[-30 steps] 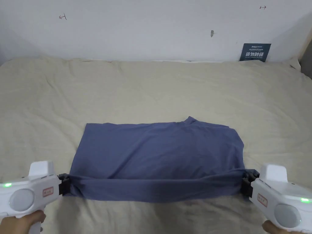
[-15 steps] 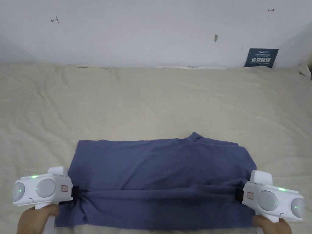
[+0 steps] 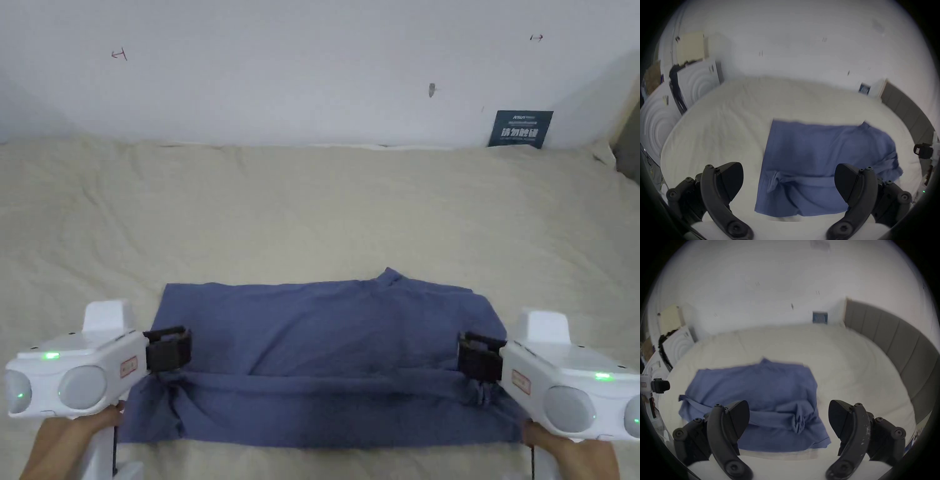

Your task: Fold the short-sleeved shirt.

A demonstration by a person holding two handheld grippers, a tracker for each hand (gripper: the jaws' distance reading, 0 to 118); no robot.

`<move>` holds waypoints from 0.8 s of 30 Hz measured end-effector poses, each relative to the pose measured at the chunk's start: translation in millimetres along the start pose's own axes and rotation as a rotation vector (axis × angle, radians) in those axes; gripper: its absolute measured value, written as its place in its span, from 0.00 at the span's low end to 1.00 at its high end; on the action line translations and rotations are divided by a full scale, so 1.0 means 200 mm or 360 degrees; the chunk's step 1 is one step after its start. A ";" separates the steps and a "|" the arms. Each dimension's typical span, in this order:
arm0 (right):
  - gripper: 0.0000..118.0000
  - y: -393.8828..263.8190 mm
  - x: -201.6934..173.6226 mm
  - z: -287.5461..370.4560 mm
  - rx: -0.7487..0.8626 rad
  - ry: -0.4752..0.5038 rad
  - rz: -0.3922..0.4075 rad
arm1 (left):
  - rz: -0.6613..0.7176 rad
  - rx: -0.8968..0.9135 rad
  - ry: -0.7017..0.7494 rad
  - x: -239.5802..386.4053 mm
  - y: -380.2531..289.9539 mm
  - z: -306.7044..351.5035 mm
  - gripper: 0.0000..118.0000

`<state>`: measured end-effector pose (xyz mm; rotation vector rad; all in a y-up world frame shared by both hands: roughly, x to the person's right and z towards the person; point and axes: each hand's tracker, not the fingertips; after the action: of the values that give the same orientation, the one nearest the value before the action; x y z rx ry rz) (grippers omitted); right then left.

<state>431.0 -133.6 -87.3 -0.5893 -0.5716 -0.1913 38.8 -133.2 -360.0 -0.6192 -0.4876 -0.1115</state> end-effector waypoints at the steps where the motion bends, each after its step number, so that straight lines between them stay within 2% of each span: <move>1: 0.87 0.03 -0.03 0.11 0.0104 -0.0001 0.0017 | -0.0017 0.0115 -0.0001 0.02 0.01 0.10 0.97; 4: 0.87 0.07 -0.08 0.39 0.0364 0.0005 0.0072 | -0.0082 0.0359 0.0011 0.09 0.01 0.35 0.97; 8: 0.86 0.03 -0.14 0.63 0.0536 -0.0054 0.0132 | -0.0148 0.0547 0.0031 0.15 -0.05 0.56 0.95; 9: 0.82 0.01 -0.16 0.67 0.0557 -0.0073 0.0136 | -0.0157 0.0577 0.0037 0.16 -0.07 0.60 0.91; 10: 0.76 -0.01 -0.17 0.72 0.0582 -0.0088 0.0144 | -0.0163 0.0595 0.0037 0.17 -0.10 0.63 0.80; 11: 0.76 -0.03 -0.18 0.74 0.0612 -0.0095 0.0152 | -0.0165 0.0607 0.0031 0.19 -0.12 0.66 0.80; 12: 0.72 -0.05 -0.20 0.77 0.0620 -0.0104 0.0162 | -0.0160 0.0621 0.0021 0.19 -0.14 0.69 0.75; 13: 0.61 -0.07 -0.20 0.79 0.0626 -0.0116 0.0174 | -0.0145 0.0633 -0.0007 0.19 -0.17 0.71 0.59; 15: 0.22 -0.10 -0.21 0.81 0.0631 -0.0130 0.0194 | -0.0099 0.0628 -0.0052 0.20 -0.20 0.73 0.10; 16: 0.02 -0.12 -0.21 0.83 0.0638 -0.0126 0.0192 | -0.0091 0.0624 -0.0044 0.21 -0.21 0.74 0.01; 18: 0.01 -0.13 -0.21 0.85 0.0643 -0.0112 0.0191 | -0.0081 0.0584 -0.0131 0.22 -0.23 0.75 0.00; 24: 0.01 -0.14 -0.18 0.86 0.0636 -0.0117 0.0163 | -0.0107 0.0541 -0.0066 0.21 -0.24 0.72 0.00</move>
<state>314.5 -57.2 23.1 -0.2366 -0.6287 0.0430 4.6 -86.9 -212.8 -0.2728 -0.5530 -0.0769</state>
